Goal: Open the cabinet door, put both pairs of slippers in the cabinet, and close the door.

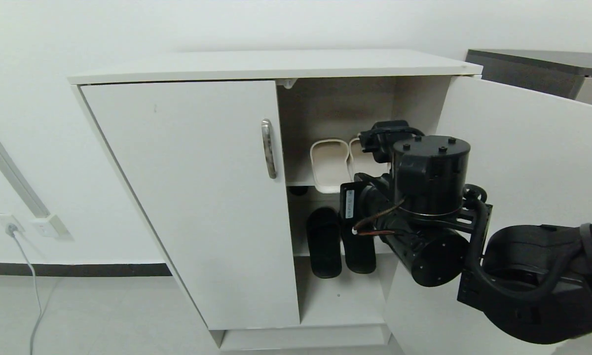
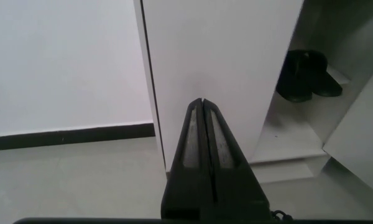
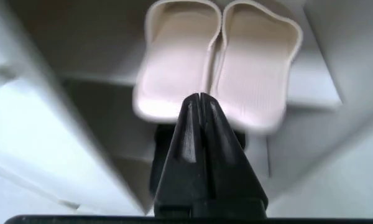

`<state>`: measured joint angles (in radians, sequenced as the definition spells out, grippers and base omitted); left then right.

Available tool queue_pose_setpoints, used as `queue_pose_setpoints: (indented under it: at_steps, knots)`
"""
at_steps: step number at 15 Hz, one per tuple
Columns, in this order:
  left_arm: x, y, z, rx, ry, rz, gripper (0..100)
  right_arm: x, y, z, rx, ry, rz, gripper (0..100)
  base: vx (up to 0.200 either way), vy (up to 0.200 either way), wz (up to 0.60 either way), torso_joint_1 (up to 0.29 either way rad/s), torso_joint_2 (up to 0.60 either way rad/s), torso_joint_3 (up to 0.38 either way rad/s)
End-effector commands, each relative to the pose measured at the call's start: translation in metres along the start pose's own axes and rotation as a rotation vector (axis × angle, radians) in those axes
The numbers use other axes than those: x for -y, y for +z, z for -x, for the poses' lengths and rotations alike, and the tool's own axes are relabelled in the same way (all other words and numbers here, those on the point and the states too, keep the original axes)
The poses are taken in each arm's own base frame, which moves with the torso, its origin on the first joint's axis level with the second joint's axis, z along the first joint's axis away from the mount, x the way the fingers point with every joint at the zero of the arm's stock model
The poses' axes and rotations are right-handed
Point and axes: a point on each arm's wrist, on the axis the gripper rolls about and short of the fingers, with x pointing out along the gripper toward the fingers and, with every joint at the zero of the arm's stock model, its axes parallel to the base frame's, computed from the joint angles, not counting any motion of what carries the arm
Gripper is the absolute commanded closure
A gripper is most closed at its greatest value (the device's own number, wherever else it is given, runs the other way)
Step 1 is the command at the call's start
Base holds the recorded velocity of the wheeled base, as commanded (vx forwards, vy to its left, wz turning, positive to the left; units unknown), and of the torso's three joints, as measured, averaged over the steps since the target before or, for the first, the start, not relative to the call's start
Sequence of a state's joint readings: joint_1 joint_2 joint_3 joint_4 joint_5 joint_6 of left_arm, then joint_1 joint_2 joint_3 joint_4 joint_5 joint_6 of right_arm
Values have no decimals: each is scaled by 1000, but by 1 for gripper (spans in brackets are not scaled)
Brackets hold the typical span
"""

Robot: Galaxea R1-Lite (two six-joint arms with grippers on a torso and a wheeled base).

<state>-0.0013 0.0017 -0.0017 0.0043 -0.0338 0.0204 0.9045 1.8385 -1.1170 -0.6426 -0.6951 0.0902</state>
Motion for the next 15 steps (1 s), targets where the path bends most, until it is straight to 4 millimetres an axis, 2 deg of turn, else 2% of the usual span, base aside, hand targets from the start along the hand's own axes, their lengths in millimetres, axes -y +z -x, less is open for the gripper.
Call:
queue_pose_setpoints:
  at_steps: [1, 8, 14, 15]
  knots:
    - [0, 0, 0, 0, 0, -1, 100, -1, -3, -1, -8, 0, 6, 100, -200, 0, 0, -2, 2, 7]
    - [0, 0, 0, 0, 0, 0, 100, -1, -11, -3, -25, -2, 18, 100, -200, 0, 0, -1, 4, 4]
    - [0, 0, 0, 0, 0, 0, 100, 6, -27, -6, -76, 5, 69, 100, -200, 0, 0, 2, 0, 5]
    - [0, 0, 0, 0, 1, 1, 100, 8, -31, -10, -85, -6, 82, 100, 0, 0, 0, 0, 0, 0]
